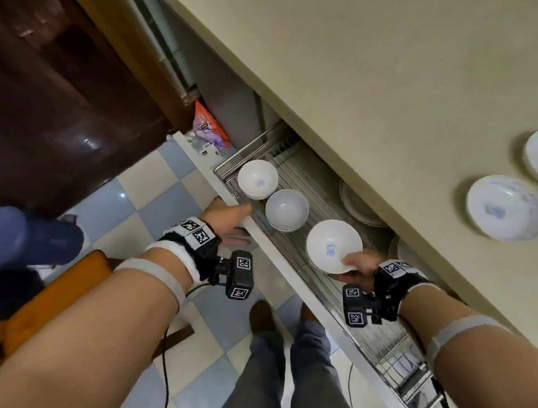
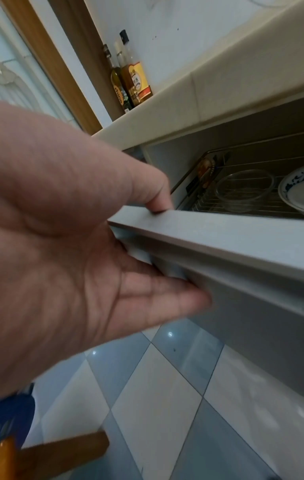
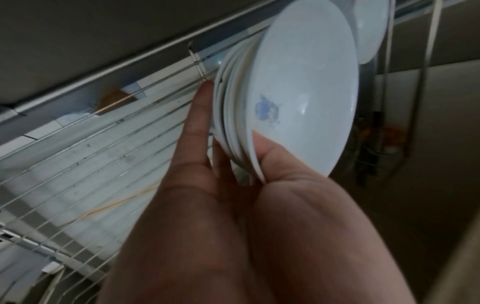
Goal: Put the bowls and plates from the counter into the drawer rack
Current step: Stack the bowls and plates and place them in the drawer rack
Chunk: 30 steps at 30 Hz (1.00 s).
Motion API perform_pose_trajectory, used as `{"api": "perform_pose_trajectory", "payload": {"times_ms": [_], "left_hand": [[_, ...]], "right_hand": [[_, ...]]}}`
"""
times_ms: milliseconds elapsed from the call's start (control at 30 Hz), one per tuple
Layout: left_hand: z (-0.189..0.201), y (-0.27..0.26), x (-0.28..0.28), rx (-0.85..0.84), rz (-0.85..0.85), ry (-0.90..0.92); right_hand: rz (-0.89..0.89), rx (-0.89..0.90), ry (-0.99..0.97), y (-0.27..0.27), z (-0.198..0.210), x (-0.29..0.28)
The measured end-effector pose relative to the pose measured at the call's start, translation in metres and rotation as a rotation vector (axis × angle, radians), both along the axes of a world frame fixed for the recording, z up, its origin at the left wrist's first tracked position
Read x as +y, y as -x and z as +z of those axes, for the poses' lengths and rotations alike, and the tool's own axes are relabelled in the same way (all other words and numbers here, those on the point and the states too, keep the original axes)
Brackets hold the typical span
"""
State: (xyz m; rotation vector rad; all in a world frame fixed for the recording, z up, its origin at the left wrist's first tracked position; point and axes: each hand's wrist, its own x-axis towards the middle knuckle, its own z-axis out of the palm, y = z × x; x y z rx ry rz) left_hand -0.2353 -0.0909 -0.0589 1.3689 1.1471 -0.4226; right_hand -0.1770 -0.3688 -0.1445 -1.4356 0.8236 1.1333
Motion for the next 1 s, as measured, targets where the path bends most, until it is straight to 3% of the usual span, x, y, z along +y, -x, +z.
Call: {"api": "perform_pose_trajectory", "payload": {"times_ms": [267,533,733,1000], "left_hand": [[-0.007,-0.005,0.002,-0.001,0.037,-0.037],[-0.015,-0.003,0.002,-0.034,0.079,-0.027],[-0.013,-0.003,-0.001,-0.012,0.097,-0.029],[-0.01,-0.004,-0.001,0.01,0.099,-0.007]], "right_hand": [[-0.013,0.017,-0.03,0.003,-0.087,0.011],[0.021,0.016,-0.063,-0.001,-0.119,0.015],[-0.018,0.027,-0.107,-0.001,-0.109,0.015],[0.068,-0.002,-0.049,0.0,-0.095,0.007]]}}
